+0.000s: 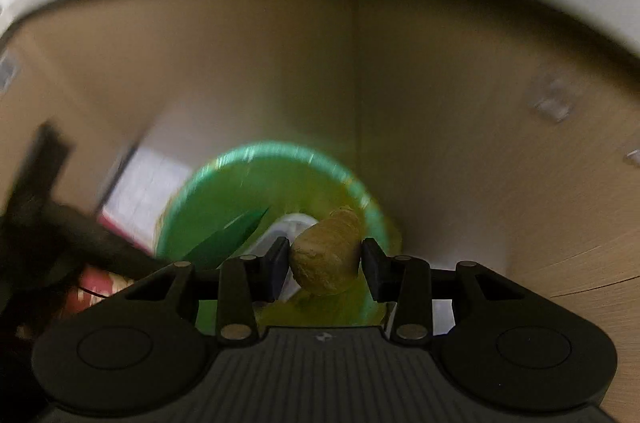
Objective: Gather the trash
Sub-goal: 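Carry the ginger and green strip with both grippers down into the trash bin, then open the right gripper releasing the ginger while the left gripper releases the strip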
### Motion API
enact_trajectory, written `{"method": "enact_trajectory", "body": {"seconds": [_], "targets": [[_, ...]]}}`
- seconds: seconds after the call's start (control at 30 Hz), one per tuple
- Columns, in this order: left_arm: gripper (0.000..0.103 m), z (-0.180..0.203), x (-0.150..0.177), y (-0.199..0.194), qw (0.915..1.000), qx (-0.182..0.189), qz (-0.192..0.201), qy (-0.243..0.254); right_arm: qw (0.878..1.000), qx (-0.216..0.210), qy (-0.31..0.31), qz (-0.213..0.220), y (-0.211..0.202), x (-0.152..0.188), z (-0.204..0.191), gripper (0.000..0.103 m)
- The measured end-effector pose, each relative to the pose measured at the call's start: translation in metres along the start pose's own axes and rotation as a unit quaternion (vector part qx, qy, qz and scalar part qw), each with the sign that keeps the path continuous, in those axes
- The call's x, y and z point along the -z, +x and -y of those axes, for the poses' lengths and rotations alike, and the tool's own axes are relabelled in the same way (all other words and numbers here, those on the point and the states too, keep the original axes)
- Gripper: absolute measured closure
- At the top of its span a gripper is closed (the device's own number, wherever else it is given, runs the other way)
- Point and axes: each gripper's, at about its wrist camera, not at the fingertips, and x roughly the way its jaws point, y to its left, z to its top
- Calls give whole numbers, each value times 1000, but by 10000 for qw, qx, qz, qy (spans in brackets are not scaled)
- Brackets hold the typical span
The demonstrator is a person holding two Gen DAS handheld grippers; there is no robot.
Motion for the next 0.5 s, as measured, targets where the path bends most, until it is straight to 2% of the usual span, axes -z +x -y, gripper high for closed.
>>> {"method": "enact_trajectory", "body": {"seconds": [0.07, 0.17, 0.33, 0.5], "targets": [[70, -15, -6, 19, 9994, -139, 105, -289, 9996, -67, -156, -233, 19, 4, -4, 64], [69, -26, -9, 24, 9985, -220, 305, -408, 9978, -113, -451, -482, 40, 9, -15, 64], [69, -44, -1, -8, 9927, 188, 897, -783, 9928, -397, -923, -659, 58, 9, -36, 64], [69, -64, 15, -36, 9795, 9, 1454, -1391, 9877, -883, -1074, -713, 75, 2, -51, 64]]}}
